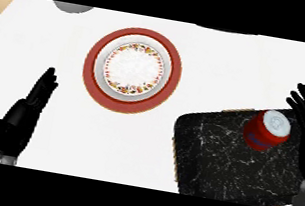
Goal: Pick the can from the tray and place it in the plate
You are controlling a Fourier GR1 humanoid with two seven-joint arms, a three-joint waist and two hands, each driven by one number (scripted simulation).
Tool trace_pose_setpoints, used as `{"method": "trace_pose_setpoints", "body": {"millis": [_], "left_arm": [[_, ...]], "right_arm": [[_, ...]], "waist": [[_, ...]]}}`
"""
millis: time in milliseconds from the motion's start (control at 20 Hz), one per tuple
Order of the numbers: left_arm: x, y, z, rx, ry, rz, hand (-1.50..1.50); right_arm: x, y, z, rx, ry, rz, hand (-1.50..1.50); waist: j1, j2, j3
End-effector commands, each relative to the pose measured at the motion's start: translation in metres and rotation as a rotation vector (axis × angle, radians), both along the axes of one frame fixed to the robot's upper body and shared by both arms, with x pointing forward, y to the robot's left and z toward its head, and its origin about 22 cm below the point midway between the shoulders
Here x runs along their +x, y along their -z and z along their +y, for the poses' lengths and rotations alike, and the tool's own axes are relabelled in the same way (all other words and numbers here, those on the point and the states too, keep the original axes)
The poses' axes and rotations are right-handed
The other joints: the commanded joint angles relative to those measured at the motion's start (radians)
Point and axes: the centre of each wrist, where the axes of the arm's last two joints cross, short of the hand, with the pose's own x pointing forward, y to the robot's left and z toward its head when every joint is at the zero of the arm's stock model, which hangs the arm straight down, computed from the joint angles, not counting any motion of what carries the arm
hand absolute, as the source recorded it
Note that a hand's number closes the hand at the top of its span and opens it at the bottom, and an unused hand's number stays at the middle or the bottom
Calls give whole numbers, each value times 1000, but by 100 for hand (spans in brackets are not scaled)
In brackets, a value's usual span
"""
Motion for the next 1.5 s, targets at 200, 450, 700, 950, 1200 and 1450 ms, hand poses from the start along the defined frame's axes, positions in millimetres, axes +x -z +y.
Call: {"method": "trace_pose_setpoints", "body": {"millis": [200,450,700,950,1200,1450], "left_arm": [[31,-45,-13,26,137,-190,0],[47,-66,-7,-2,144,-207,0],[59,-69,22,-17,153,-198,0],[64,-79,15,-12,131,-185,0],[64,-82,28,-7,145,-202,0],[71,-98,16,2,150,-202,0]], "right_arm": [[-1,-37,115,-30,-1015,-119,150],[-14,-49,102,-731,-1197,-154,150],[-23,32,74,-224,-1173,-147,-150],[-8,3,36,-152,-1147,-296,-150],[13,-67,3,-382,-1113,-322,-150],[21,-122,-4,-819,-1086,-155,-150]], "waist": [[103,-5,-13],[20,-5,-16],[0,4,-13],[-3,-2,-14],[-2,-3,-15],[4,-6,-16]]}}
